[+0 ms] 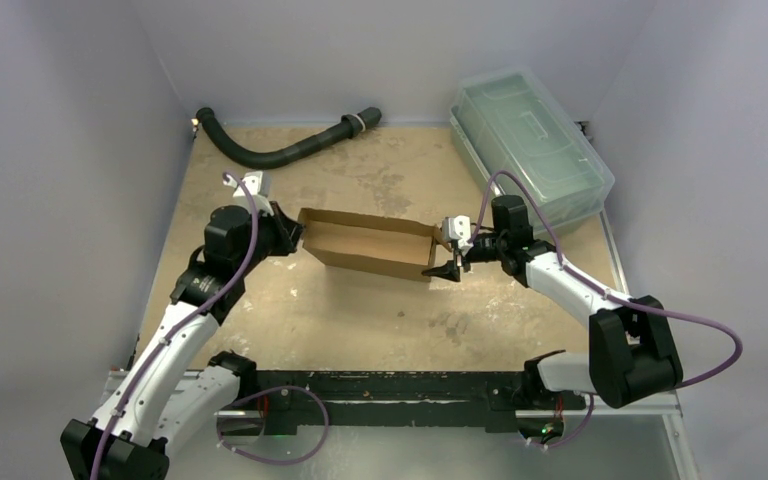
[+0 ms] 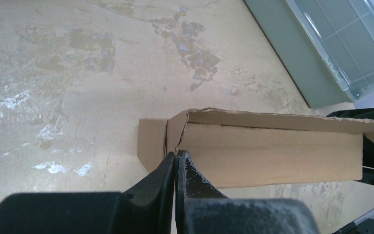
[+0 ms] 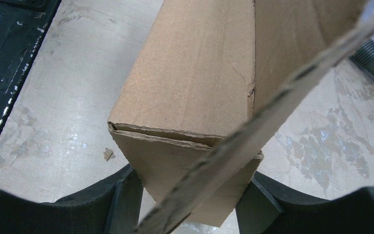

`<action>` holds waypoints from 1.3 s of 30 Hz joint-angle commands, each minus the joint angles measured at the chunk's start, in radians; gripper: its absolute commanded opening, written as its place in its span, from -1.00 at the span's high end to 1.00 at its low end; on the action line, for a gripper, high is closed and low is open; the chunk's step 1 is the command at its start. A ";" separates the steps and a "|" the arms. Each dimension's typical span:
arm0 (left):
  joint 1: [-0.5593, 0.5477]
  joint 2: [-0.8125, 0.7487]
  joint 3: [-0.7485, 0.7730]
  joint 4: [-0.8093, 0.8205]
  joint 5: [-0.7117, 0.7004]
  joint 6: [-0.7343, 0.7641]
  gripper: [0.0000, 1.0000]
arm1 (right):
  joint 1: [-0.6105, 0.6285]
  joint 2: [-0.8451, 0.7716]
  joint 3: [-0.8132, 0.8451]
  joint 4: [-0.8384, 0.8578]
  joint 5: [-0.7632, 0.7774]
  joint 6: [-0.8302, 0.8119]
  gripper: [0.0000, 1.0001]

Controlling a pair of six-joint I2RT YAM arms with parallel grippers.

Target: Fold the paper box

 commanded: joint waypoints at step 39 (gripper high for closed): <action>0.002 -0.050 -0.119 -0.061 -0.024 -0.014 1.00 | -0.004 -0.015 0.041 -0.066 0.012 -0.044 0.03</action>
